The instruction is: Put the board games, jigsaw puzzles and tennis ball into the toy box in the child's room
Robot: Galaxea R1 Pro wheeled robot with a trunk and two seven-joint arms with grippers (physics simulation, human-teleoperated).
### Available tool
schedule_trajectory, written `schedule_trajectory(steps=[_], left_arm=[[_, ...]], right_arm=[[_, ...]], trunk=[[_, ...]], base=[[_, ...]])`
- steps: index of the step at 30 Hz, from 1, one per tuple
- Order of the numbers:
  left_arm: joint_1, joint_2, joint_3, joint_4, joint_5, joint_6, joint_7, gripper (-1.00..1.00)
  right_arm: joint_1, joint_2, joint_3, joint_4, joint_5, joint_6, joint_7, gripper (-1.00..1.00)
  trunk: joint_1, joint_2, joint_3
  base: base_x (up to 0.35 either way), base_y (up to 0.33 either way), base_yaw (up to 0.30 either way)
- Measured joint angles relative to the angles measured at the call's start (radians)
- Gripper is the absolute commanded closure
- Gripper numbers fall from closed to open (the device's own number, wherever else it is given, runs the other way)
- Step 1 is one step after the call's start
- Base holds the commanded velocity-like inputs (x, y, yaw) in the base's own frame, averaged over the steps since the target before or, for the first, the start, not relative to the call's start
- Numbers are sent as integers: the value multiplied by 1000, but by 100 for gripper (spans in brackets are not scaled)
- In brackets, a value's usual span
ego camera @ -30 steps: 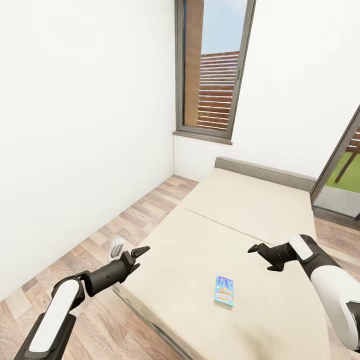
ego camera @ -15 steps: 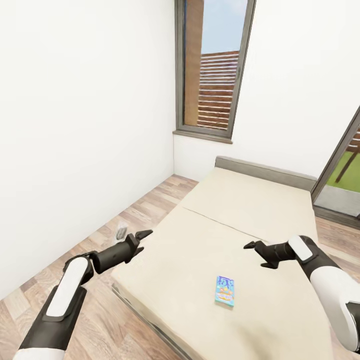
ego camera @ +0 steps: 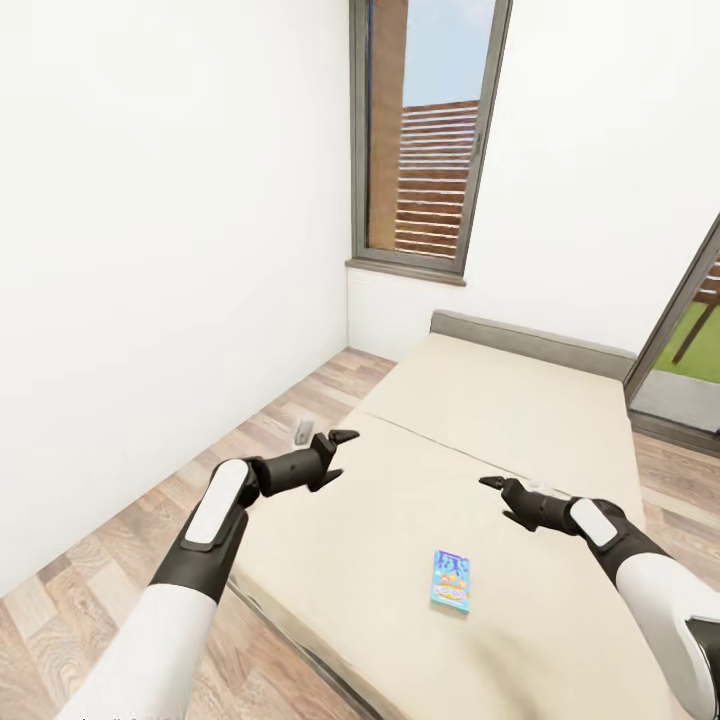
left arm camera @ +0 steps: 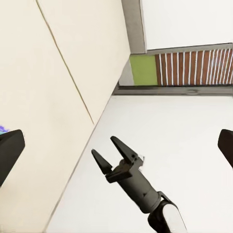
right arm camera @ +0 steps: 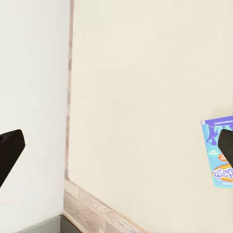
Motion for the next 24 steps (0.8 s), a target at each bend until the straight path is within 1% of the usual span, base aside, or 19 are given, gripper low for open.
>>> schedule_trajectory(steps=[6, 12, 14, 19, 20, 24], left_arm=[[-7, -8, -10, 7, 3, -1, 22, -100], [-11, -10, -14, 4, 10, 5, 28, -100], [-12, -10, -14, 3, 20, 8, 29, -100], [-12, -7, -14, 2, 63, 12, 30, -100], [-12, -7, -14, 2, 63, 12, 30, -100], [-12, -6, -15, 2, 89, 12, 32, -100]], right_arm=[[1, -1, -3, 4, 0, -11, 16, -100], [-1, -12, -5, 5, 3, -14, 21, -100], [-1, -12, -5, 6, 3, -15, 21, -100], [0, -8, 3, 6, 7, -15, 20, -100], [0, -8, 3, 6, 7, -15, 20, -100], [0, -4, 8, 6, 9, -14, 1, -100]], trunk=[[23, -42, -19], [46, -84, -38], [54, -98, -44], [73, -133, -60], [77, -140, -63], [92, -168, -75]], base=[[0, 0, 0], [0, 0, 0], [0, 0, 0], [0, 0, 0], [0, 0, 0], [0, 0, 0]])
